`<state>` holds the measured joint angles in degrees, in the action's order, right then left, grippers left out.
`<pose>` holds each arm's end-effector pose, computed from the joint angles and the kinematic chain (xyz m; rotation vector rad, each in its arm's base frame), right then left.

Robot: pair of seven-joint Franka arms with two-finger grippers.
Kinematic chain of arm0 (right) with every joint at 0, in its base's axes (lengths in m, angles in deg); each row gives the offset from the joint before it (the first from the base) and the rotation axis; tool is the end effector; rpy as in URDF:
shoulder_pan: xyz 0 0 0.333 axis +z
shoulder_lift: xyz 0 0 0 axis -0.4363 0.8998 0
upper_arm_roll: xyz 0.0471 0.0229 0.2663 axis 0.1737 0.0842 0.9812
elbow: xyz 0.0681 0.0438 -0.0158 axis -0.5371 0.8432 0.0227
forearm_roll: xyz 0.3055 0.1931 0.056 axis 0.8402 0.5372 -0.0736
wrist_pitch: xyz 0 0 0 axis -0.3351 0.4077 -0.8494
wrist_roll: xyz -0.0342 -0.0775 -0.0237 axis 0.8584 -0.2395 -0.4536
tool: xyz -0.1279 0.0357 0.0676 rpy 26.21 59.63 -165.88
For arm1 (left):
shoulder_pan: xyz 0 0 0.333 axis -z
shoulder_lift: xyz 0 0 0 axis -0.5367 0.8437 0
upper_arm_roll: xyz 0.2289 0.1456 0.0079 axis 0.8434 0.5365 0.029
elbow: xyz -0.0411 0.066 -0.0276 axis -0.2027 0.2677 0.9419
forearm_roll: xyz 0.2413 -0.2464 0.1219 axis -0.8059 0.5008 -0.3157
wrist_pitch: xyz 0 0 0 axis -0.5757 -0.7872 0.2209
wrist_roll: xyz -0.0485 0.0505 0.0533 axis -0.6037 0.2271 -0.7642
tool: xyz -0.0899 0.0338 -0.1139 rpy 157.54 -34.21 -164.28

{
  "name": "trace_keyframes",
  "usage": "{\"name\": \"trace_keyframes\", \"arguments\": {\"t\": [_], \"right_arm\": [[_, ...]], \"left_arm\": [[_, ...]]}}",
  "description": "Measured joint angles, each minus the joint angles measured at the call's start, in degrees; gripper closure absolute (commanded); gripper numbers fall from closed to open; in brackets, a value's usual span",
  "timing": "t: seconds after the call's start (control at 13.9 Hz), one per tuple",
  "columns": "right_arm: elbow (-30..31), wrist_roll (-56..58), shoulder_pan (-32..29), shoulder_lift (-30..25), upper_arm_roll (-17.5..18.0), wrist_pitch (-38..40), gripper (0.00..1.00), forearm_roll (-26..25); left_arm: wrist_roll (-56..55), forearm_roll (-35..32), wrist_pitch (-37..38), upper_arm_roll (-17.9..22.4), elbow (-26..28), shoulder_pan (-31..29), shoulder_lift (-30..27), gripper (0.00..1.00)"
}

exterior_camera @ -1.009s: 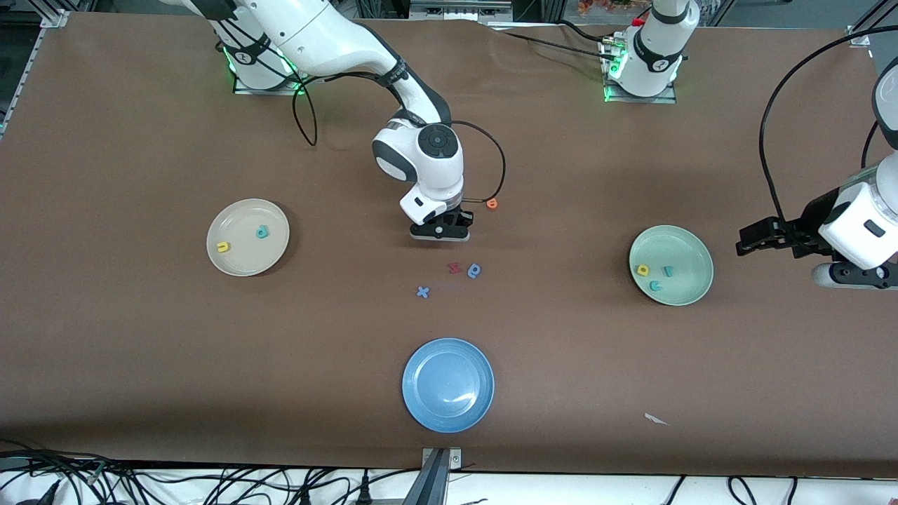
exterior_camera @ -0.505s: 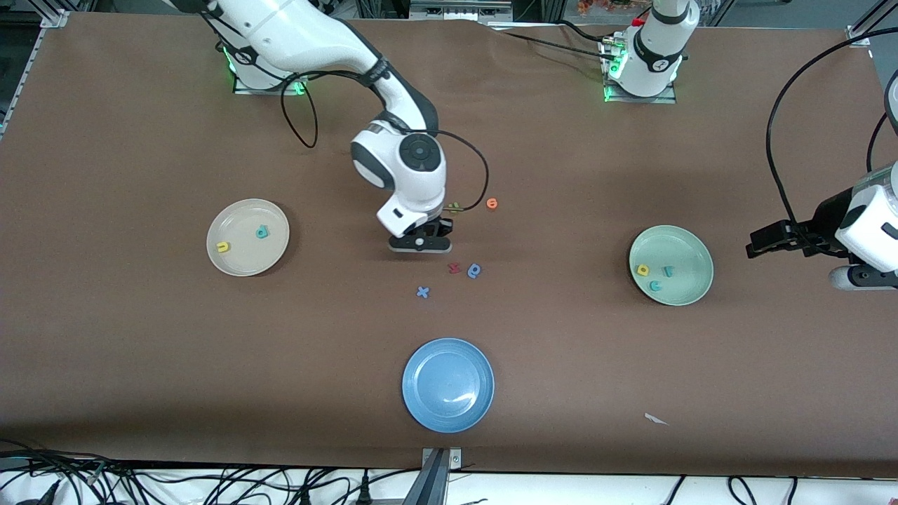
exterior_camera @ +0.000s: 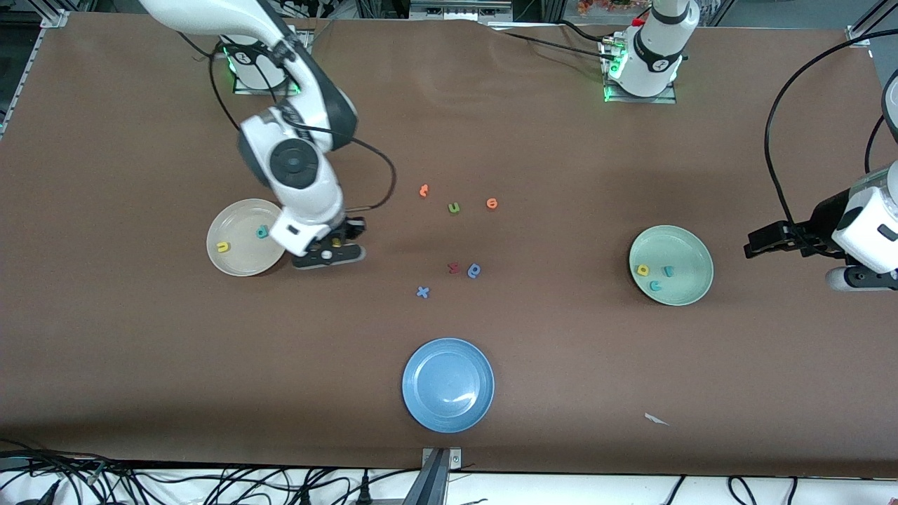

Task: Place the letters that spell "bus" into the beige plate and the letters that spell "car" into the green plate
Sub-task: 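Grasp the yellow s with the right gripper and lift it, then carry the yellow s over the white plate and open the right gripper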

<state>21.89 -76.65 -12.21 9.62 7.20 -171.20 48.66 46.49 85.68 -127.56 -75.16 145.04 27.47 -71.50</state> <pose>0.5266 0.2536 0.2646 3.0127 0.3736 -0.0772 0.6041 0.0025 0.4580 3.0780 0.0955 -0.0508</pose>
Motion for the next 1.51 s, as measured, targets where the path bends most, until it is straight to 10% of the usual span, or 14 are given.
{"name": "trace_keyframes", "arguments": {"t": [0.5,1.01,1.15,1.3,1.51], "right_arm": [[10.8,15.5,-8.4,-12.9,0.0,6.5,0.89,1.4],[23.3,25.7,-14.3,-13.6,-3.6,-8.2,0.88,1.4],[24.7,28.1,-14.6,-12.9,-5.3,-11.4,0.74,1.4],[24.9,30.7,-15.2,-11.4,-6.8,-14.2,0.06,1.4],[24.8,31.2,-15.6,-10.5,-7.3,-15.6,0.0,1.6]], "left_arm": [[0.0,0.0,0.0,-0.1,0.1,0.0,0.0,0.0],[0.0,0.0,0.0,-0.1,0.1,0.0,0.0,0.0],[0.0,0.0,0.0,-0.1,0.1,0.0,0.0,0.0],[0.0,0.0,0.0,-0.1,0.1,0.0,0.0,0.0],[0.0,0.0,0.0,-0.1,0.1,0.0,0.1,0.0]]}}
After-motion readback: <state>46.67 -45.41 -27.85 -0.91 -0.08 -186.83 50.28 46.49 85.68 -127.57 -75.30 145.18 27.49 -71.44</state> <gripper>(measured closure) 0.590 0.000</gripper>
